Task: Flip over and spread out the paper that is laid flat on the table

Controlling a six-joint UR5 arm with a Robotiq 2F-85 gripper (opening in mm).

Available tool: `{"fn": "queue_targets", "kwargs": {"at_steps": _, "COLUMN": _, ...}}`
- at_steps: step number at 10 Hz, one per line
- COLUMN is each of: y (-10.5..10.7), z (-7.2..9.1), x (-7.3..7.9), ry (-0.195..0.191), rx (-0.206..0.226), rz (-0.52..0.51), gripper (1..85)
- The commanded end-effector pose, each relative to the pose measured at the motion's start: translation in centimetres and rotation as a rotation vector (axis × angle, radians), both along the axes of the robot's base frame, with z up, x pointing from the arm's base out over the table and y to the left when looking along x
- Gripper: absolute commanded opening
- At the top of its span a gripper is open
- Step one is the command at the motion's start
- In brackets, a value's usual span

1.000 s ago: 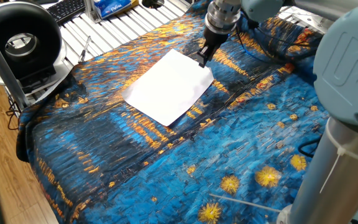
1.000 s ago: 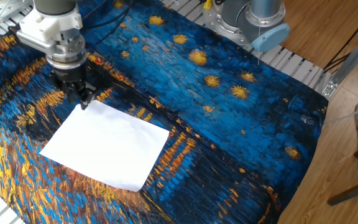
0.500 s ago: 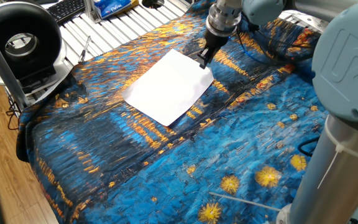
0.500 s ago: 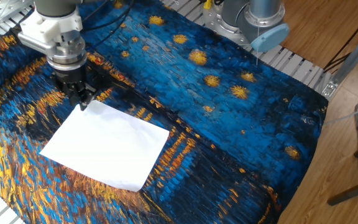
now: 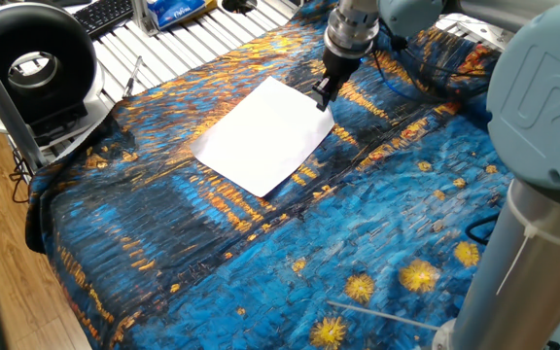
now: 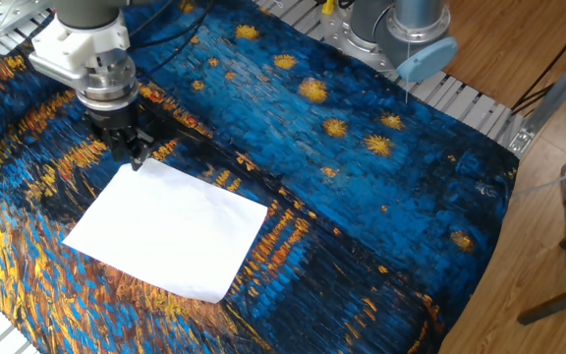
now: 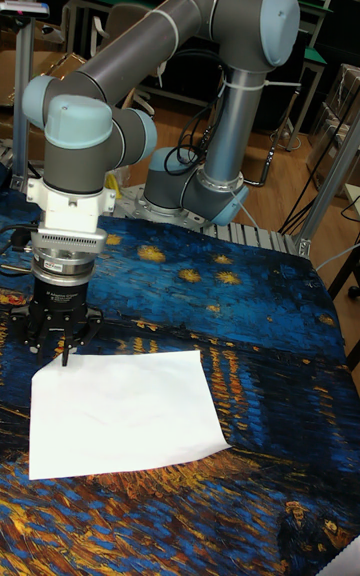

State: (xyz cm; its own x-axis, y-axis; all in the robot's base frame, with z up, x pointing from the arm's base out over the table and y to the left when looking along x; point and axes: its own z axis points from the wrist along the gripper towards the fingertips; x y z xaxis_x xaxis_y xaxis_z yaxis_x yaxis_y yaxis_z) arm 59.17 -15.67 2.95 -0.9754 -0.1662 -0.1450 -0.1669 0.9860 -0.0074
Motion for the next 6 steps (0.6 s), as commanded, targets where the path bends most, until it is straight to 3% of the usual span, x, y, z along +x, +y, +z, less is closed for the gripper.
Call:
{"fn": "queue_targets", "kwargs": {"at_steps": 1, "y": -0.3, "z": 0.1, "x": 0.0, "ry": -0.001, "rx": -0.002, "rz": -0.035, "gripper": 36.0}}
{"fn": "queue_targets", "kwargs": {"at_steps": 6, "y": 0.1, "z": -1.1, "x": 0.4, "ry": -0.025, "rx": -0.001, "rz": -0.026, "gripper": 39.7}}
